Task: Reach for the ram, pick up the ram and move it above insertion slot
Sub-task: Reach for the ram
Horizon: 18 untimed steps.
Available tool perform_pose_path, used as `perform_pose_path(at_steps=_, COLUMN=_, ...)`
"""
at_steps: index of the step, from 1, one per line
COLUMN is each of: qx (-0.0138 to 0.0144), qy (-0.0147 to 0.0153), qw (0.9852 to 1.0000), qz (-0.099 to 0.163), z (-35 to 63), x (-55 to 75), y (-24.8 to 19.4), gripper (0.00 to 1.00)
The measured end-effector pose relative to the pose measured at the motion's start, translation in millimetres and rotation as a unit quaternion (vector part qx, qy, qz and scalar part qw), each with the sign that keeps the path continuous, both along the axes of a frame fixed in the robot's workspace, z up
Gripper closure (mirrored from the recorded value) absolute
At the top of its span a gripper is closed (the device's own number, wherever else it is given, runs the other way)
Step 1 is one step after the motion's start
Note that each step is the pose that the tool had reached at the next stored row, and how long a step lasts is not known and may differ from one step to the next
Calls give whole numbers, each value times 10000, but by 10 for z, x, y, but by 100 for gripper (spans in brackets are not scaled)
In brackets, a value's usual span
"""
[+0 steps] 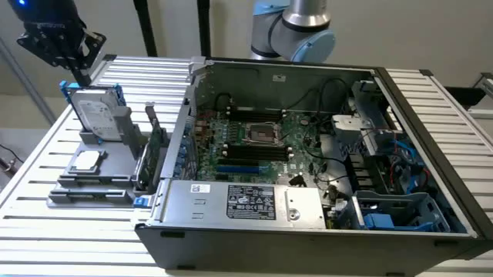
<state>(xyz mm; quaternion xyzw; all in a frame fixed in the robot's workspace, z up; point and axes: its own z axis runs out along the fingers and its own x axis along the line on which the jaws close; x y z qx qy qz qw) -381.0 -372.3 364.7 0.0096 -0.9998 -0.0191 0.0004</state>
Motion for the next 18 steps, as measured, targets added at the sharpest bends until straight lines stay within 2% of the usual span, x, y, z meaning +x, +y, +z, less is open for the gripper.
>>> perform_pose_path(at_steps=14, qx=-1, qy=1, qw=10000, qz=0, z=1, x=0, y=-3, gripper=89)
perform_pose_path(at_steps=16, qx=0, qy=0, qw=10000, qz=-1, z=0, x=0, y=-32, gripper=89)
perform_pose_path(at_steps=18, qx=0, qy=0, qw=10000, qz=0, z=-1, x=4, y=-92, gripper=89)
